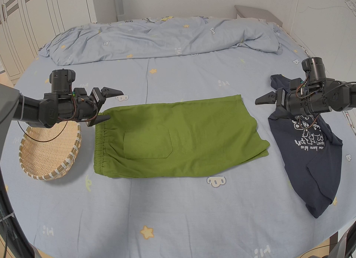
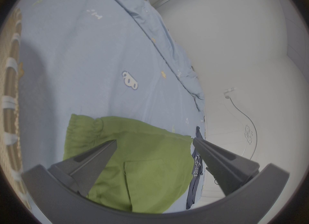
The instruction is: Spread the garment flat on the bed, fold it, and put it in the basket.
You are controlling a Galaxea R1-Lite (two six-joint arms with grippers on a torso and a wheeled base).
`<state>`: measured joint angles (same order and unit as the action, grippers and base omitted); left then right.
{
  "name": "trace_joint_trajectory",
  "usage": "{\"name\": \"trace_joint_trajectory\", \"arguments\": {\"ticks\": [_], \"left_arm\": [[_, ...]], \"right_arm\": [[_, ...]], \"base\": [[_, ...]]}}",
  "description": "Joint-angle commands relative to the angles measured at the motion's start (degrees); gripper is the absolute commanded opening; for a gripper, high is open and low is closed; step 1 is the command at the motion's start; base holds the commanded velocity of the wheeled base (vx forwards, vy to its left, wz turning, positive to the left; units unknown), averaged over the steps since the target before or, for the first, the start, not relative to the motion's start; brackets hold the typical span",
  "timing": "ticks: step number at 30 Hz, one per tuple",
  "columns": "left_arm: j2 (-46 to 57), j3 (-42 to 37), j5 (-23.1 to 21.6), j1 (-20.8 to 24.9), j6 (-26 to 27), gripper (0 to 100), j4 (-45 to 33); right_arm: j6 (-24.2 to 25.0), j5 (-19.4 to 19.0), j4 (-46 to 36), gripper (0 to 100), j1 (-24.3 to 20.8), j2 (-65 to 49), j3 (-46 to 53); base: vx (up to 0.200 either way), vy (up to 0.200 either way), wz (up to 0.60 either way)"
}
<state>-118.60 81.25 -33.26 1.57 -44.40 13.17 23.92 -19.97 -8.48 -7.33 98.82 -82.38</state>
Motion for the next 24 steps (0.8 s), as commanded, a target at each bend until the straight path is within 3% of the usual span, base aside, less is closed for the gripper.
{"name": "trace_joint_trajectory", "arguments": {"ticks": [1, 6, 12, 24], "left_arm": [[16.0, -13.1, 0.0, 0.2, 5.9, 100, 0.2], [20.3, -25.4, -0.1, 0.3, 16.2, 100, 0.3], [20.1, -31.8, 2.8, 0.9, 17.6, 100, 3.8], [16.8, -33.2, 7.4, 0.8, 20.8, 100, 7.1]], "right_arm": [[0.0, -0.3, -0.1, 100, -0.2, 0.0, -0.1], [0.0, -0.2, -0.3, 100, 0.0, -1.3, 0.1], [0.0, -0.2, -0.3, 100, -0.7, -2.0, 1.2], [-0.2, -0.2, -0.1, 100, -1.6, -1.8, 2.1]], "base": [[0.000, 0.000, 0.00], [0.000, 0.000, 0.00], [0.000, 0.000, 0.00], [0.000, 0.000, 0.00]]}}
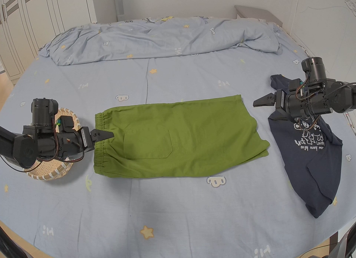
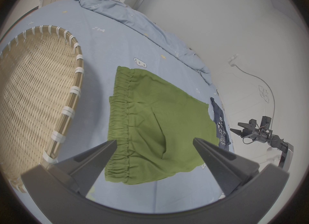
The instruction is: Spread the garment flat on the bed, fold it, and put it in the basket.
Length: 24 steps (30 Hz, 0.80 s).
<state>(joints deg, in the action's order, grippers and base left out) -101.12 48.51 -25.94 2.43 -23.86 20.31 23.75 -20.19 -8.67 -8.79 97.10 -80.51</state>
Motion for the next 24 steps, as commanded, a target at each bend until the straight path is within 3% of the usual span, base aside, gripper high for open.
{"name": "trace_joint_trajectory", "arguments": {"ticks": [1, 9, 24], "left_arm": [[-0.8, -0.4, 0.1, 0.0, 0.4, 100, 0.0], [-4.3, -0.3, 3.4, 0.5, 2.8, 100, 0.4], [-5.2, -3.1, 2.9, 3.8, 2.6, 100, 2.9]], "right_arm": [[0.0, 0.1, 0.1, 100, -0.2, -0.1, 0.3], [0.1, 0.1, 0.1, 100, -0.2, -0.2, 0.4], [0.1, 0.2, 0.1, 100, -0.1, -0.6, 0.4]], "base": [[0.000, 0.000, 0.00], [0.000, 0.000, 0.00], [0.000, 0.000, 0.00]]}}
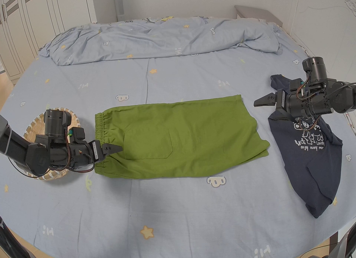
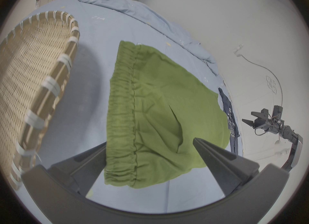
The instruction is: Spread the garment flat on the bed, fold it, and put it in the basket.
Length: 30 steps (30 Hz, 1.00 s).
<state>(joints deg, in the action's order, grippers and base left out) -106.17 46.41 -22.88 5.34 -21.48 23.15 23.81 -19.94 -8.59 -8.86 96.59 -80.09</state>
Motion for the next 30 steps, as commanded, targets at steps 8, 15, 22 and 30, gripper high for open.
{"name": "trace_joint_trajectory", "arguments": {"ticks": [8, 15, 22, 30], "left_arm": [[0.2, -2.0, -0.1, 1.4, 0.6, 100, 0.0], [1.1, -4.8, -0.1, 1.5, 5.8, 100, -0.1], [1.4, -5.4, -0.2, 1.1, 7.9, 100, -0.6], [4.1, -4.5, -3.7, -3.2, 7.2, 100, -0.4]], "right_arm": [[0.0, 0.0, 0.0, 100, 0.0, -0.1, 0.0], [0.0, 0.0, 0.0, 100, 0.0, 0.0, 0.1], [0.0, 0.0, 0.0, 100, 0.0, 0.1, 0.1], [0.0, 0.1, 0.0, 100, 0.0, 0.2, 0.1]], "base": [[0.000, 0.000, 0.00], [0.000, 0.000, 0.00], [0.000, 0.000, 0.00], [0.000, 0.000, 0.00]]}}
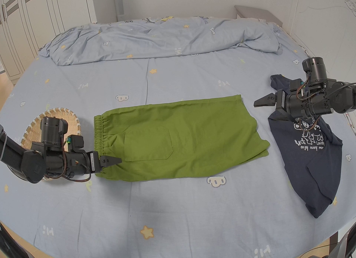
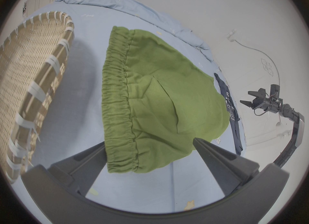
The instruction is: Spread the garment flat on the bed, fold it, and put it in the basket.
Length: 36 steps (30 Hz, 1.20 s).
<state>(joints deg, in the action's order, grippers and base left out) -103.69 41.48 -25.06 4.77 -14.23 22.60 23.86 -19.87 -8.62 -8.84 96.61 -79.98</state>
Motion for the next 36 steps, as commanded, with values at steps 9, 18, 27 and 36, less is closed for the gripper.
{"name": "trace_joint_trajectory", "arguments": {"ticks": [9, 18, 27, 36], "left_arm": [[-2.4, 3.2, -2.2, -4.4, -0.3, 100, 0.3], [-8.7, 9.4, -2.2, -3.0, -3.7, 100, 0.5], [-10.6, 12.0, -2.2, -3.4, -4.9, 100, 0.5], [-11.0, 12.7, -2.1, -4.7, -4.8, 100, 0.6]], "right_arm": [[0.0, 0.0, 0.0, 100, 0.0, 0.2, 0.0], [0.0, 0.1, -0.1, 100, 0.0, 0.2, 0.0], [0.0, 0.1, 0.2, 100, -0.1, 0.2, 0.7], [-0.1, 0.1, 0.2, 100, -0.1, 0.2, 0.8]], "base": [[0.000, 0.000, 0.00], [0.000, 0.000, 0.00], [0.000, 0.000, 0.00], [0.000, 0.000, 0.00]]}}
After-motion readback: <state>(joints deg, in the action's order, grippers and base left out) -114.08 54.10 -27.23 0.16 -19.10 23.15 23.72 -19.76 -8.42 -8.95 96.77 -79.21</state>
